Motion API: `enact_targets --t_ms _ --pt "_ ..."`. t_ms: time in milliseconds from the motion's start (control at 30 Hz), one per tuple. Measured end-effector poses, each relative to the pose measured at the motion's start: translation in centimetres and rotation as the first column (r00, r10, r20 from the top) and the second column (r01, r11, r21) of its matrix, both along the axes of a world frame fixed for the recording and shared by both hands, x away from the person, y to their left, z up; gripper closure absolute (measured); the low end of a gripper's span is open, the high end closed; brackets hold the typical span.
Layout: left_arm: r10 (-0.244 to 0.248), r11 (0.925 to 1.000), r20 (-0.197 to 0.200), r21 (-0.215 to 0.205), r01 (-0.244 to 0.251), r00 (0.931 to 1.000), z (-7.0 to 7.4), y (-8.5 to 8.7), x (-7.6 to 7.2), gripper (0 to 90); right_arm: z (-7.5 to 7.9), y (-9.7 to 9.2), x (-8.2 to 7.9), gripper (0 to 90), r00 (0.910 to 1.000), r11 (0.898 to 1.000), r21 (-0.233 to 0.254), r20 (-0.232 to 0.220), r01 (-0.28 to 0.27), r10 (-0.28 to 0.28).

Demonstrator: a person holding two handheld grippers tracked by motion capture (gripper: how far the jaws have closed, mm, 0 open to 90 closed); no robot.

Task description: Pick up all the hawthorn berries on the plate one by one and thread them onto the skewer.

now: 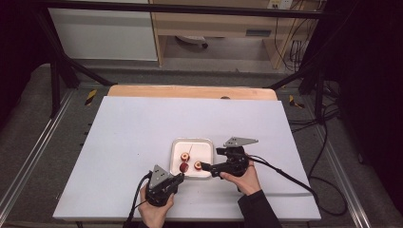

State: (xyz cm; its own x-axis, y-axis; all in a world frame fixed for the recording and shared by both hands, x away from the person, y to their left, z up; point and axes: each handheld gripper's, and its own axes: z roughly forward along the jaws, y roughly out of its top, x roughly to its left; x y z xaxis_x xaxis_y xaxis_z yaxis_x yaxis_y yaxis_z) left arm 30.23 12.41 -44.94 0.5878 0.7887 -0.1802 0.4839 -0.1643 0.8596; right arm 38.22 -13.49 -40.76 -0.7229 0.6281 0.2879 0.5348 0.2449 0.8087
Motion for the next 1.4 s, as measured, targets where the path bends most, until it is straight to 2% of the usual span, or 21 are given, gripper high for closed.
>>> enact_targets --t_ms 133,300,433,567,767,833,933,1067,1167,1300,1333,1400 --pt "-0.008 0.9999 0.008 0.011 0.008 0.9999 0.0 0.4 0.0 88.2 0.3 -0.5 0.3 6.6 0.9999 0.996 -0.086 0.007 -0.015 0.016" --pt "-0.013 0.9998 0.014 0.014 0.013 0.9998 0.2 1.0 -0.1 88.2 0.8 -0.7 0.6 6.4 0.9995 0.981 -0.192 0.009 -0.029 0.031" --pt "-0.023 0.9995 0.016 0.021 0.023 0.9996 0.2 1.2 -0.2 88.2 1.2 -0.5 0.9 6.6 0.999 0.973 -0.228 -0.001 -0.043 0.044" --pt "-0.027 0.9995 0.011 0.019 0.026 0.9996 0.2 1.7 -0.2 88.2 1.4 0.3 1.2 7.1 0.998 0.958 -0.281 -0.01 -0.063 0.063" --pt "-0.029 0.9995 0.007 0.014 0.029 0.9995 0.2 2.2 -0.2 88.2 1.3 1.7 2.0 10.3 0.9967 0.941 -0.328 -0.044 -0.079 0.068" --pt "-0.029 0.9995 0.004 0.014 0.029 0.9996 0.1 2.3 -0.2 88.2 1.2 2.3 2.4 11.2 0.9952 0.929 -0.359 -0.057 -0.094 0.079" --pt "-0.026 0.9995 0.005 0.02 0.026 0.9997 0.1 2.5 -0.2 88.2 1.1 3.1 2.8 14.2 0.9917 0.915 -0.385 -0.095 -0.117 0.087" --pt "-0.023 0.9996 0.006 0.017 0.022 0.9997 0.2 2.7 -0.2 88.2 0.9 4.5 3.3 17.7 0.985 0.893 -0.424 -0.137 -0.154 0.105" --pt "-0.022 0.9996 0.008 0.018 0.022 0.9997 0.2 2.9 -0.3 88.2 0.6 5.2 3.6 20.0 0.9803 0.883 -0.437 -0.165 -0.172 0.109" --pt "-0.018 0.9997 0.006 0.017 0.018 0.9998 0.2 3.0 -0.2 88.2 0.2 6.2 4.0 23.3 0.9741 0.85 -0.488 -0.195 -0.198 0.115" --pt "-0.017 0.9997 0.006 0.018 0.016 0.9998 0.2 3.1 -0.2 88.2 0.1 6.4 4.1 25.6 0.9721 0.851 -0.485 -0.204 -0.203 0.116" --pt "-0.019 0.9997 0.006 0.018 0.019 0.9998 0.2 3.1 -0.2 88.2 0.0 6.7 4.2 28.1 0.9686 0.845 -0.492 -0.221 -0.212 0.114"
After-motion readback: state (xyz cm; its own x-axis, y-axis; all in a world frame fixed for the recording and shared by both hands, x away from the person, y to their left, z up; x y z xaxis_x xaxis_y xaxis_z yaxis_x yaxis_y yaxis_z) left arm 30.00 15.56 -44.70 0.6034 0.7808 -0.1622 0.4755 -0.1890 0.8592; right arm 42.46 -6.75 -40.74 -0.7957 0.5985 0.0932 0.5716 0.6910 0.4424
